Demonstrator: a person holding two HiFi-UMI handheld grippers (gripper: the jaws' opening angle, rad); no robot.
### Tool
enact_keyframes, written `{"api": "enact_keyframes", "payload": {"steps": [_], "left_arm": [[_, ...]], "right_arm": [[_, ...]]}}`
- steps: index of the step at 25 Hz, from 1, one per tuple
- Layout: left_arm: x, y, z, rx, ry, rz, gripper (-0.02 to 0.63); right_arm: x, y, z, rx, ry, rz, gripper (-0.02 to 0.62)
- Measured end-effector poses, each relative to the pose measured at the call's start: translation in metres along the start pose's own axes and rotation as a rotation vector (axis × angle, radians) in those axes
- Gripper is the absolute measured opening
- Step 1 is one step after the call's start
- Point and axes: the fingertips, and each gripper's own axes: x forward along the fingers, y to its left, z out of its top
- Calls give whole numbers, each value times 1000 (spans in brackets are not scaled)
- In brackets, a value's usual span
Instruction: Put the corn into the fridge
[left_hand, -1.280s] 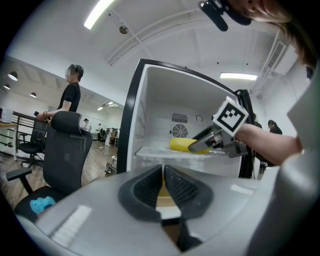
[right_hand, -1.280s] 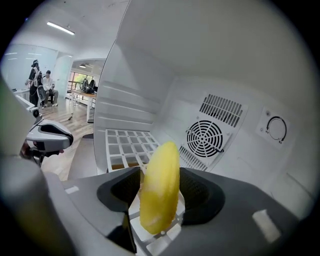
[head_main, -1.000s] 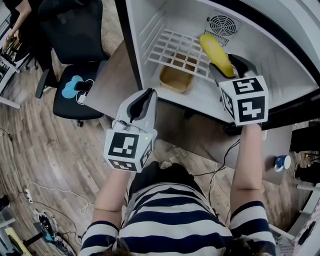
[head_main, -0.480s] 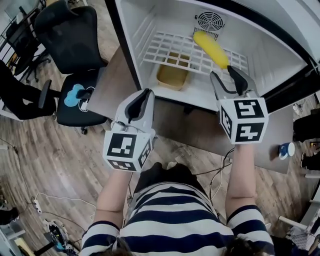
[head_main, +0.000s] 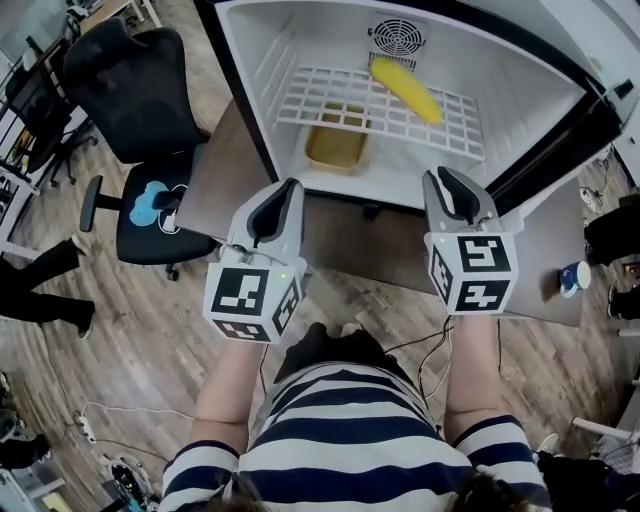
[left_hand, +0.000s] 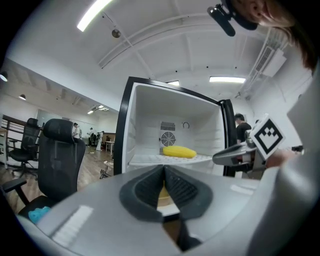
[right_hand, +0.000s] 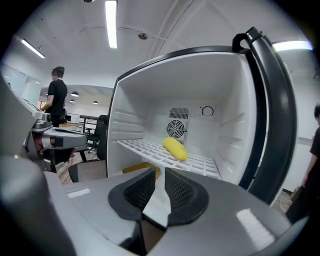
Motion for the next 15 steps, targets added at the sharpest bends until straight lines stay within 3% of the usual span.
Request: {"api": "enact_keyframes", "payload": {"steps": [5,15], "left_arm": [[-9,0,1,9,0,2,0],[-20,-1,-7,12,19,8,0]], "right_arm": [[-15,6,-11,57,-12,-23,-6],[-41,13,-28,89,-38,-44,-8]]}}
